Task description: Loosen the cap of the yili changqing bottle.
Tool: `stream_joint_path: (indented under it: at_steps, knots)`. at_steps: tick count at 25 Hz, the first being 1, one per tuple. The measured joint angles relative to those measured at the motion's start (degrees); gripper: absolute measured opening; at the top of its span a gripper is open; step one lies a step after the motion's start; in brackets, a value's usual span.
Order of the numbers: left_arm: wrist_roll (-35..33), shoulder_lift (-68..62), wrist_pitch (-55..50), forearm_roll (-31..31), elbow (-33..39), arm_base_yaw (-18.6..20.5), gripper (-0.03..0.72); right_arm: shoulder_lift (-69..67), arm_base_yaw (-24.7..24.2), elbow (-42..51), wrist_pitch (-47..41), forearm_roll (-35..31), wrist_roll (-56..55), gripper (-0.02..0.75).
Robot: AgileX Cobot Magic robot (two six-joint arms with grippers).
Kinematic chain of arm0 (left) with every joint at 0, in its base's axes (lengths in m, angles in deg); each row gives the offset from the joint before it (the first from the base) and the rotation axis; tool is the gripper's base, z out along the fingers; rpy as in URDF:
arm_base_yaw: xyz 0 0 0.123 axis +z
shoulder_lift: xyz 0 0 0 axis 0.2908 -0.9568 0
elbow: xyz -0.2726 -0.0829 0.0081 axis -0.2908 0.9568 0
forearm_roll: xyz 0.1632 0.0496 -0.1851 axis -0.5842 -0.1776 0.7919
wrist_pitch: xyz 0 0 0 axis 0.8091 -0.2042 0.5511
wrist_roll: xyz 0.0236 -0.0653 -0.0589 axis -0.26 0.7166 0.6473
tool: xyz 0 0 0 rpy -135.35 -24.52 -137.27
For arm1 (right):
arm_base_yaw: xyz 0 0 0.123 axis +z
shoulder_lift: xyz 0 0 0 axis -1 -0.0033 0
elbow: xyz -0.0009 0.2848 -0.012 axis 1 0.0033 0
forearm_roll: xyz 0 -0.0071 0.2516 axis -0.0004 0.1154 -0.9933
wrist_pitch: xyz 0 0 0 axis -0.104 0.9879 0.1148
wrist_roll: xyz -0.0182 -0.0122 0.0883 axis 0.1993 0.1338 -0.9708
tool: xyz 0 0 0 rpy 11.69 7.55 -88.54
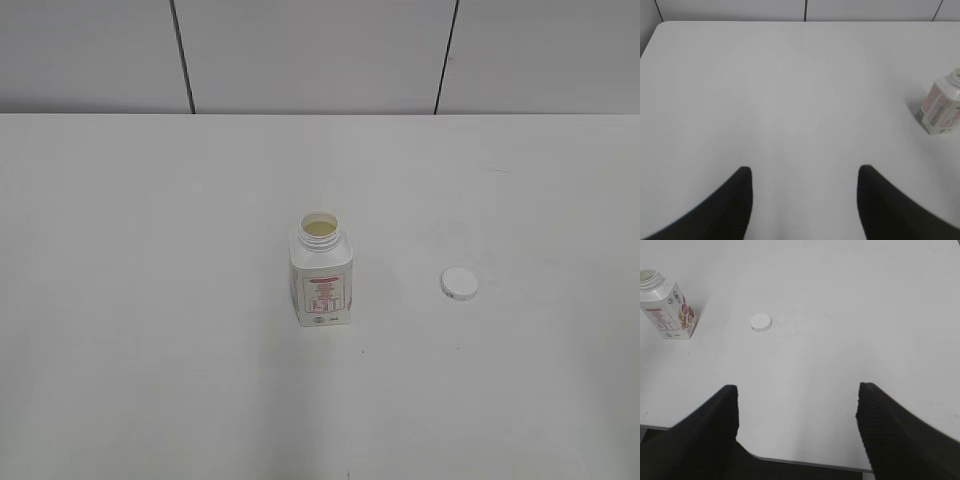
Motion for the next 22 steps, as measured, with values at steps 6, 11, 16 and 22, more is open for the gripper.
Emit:
stream_joint_path:
  at_steps: [6, 11, 16, 22]
  knots:
    - [0.0, 0.0, 0.0, 0.01, 0.0, 0.0, 0.416, 0.0, 0.0, 0.0, 0.0, 0.0, -0.05, 0.582]
    - [0.0, 0.0, 0.0, 0.01, 0.0, 0.0, 0.415, 0.0, -1.91, 0.0, 0.0, 0.0, -0.05, 0.582]
    - [0.0, 0.0, 0.0, 0.01, 0.0, 0.0, 0.415, 0.0, -5.17, 0.0, 0.0, 0.05, -0.05, 0.582]
    - [0.0, 0.0, 0.0, 0.06, 0.0, 0.0, 0.415, 0.0, -5.23, 0.0, 0.0, 0.05, -0.05, 0.582]
